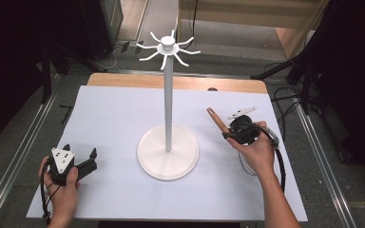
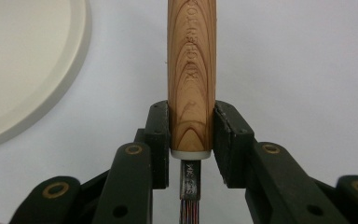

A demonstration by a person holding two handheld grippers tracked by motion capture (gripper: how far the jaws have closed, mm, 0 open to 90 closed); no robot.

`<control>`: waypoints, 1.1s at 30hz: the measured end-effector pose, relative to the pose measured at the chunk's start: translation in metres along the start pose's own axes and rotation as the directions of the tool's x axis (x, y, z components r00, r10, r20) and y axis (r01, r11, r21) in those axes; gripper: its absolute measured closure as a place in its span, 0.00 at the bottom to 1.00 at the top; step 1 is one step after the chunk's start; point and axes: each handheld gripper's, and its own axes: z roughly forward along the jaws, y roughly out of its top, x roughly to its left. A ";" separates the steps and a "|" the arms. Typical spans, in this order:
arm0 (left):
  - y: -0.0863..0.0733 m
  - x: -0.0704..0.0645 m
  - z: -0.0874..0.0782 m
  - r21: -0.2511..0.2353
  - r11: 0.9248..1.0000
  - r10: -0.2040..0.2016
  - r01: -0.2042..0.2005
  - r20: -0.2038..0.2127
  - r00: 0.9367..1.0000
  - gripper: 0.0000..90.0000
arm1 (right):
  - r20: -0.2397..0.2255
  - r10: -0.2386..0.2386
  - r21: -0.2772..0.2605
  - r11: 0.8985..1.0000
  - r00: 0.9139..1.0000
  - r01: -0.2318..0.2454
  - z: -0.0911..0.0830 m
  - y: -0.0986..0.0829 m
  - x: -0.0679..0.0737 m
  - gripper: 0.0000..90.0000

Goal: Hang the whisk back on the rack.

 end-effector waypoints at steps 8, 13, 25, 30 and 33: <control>0.000 0.000 0.000 -0.002 1.000 0.000 0.000 0.000 1.000 0.16 | 0.001 0.005 -0.052 0.999 1.000 -0.005 -0.008 -0.004 0.002 0.79; 0.000 0.000 0.000 -0.001 1.000 0.000 0.000 0.001 1.000 0.16 | -0.006 0.013 -0.091 0.996 1.000 -0.014 -0.012 -0.007 0.003 0.79; 0.000 0.000 0.000 -0.001 1.000 0.000 0.000 -0.001 1.000 0.16 | -0.045 0.023 -0.169 0.985 0.999 -0.030 -0.021 -0.010 0.006 0.79; 0.000 0.000 0.000 0.001 1.000 0.001 -0.001 0.000 1.000 0.16 | -0.053 0.023 -0.192 0.981 0.998 -0.033 -0.024 -0.012 0.007 0.79; 0.000 0.000 0.000 0.001 1.000 0.000 0.000 0.000 1.000 0.16 | -0.062 0.023 -0.211 0.977 0.998 -0.036 -0.026 -0.013 0.008 0.79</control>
